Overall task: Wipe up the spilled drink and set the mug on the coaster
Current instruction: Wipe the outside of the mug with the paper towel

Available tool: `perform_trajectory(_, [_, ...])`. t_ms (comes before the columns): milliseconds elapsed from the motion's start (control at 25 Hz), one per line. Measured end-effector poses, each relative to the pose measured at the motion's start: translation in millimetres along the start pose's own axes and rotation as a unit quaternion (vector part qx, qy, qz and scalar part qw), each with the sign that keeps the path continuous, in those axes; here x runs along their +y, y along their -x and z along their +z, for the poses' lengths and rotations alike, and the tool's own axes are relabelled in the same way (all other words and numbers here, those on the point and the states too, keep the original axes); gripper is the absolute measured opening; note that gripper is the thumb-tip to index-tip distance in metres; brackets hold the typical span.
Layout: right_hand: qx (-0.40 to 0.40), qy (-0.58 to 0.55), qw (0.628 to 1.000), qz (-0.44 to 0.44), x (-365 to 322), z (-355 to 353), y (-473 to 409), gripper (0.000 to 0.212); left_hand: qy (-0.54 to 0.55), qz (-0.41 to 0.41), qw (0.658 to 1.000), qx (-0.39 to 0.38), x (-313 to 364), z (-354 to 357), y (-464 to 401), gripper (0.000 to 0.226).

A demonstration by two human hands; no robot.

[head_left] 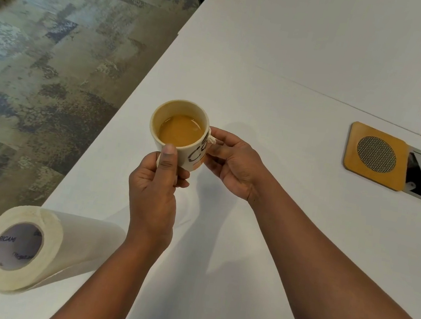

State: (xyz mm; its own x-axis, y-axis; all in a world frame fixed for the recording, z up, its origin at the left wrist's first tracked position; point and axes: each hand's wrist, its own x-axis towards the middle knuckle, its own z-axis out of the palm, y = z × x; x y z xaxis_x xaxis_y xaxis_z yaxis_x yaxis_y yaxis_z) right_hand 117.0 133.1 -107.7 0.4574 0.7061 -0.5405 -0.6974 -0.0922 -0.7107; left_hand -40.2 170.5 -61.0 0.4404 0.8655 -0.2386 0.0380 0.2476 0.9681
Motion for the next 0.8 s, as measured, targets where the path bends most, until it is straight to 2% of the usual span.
perform_trajectory(160, [0.012, -0.015, 1.000, -0.008, 3.1, 0.0, 5.3, 0.031, -0.005, 0.013, 1.000, -0.002, 1.8, 3.5, 3.1, 0.033])
perform_trajectory(400, [0.031, -0.119, 0.992, -0.027, 30.0, -2.8, 26.1, 0.027, 0.004, 0.023, 1.000, 0.012, 0.2, 11.2, 3.3, 0.033])
perform_trajectory(520, [0.026, -0.156, 0.987, -0.013, 49.6, 4.5, 39.1, 0.026, 0.026, 0.022, 0.999, 0.010, 0.5, 11.3, -1.1, 0.029])
perform_trajectory(640, [0.026, -0.198, 0.980, 0.002, 59.6, 12.9, 44.3, 0.027, 0.035, 0.026, 0.999, 0.004, 1.4, 10.5, -4.0, 0.039])
perform_trajectory(800, [0.018, -0.227, 0.973, 0.040, 58.6, 17.1, 41.5, 0.029, 0.051, 0.025, 0.998, 0.007, 1.5, 8.9, -5.0, 0.034])
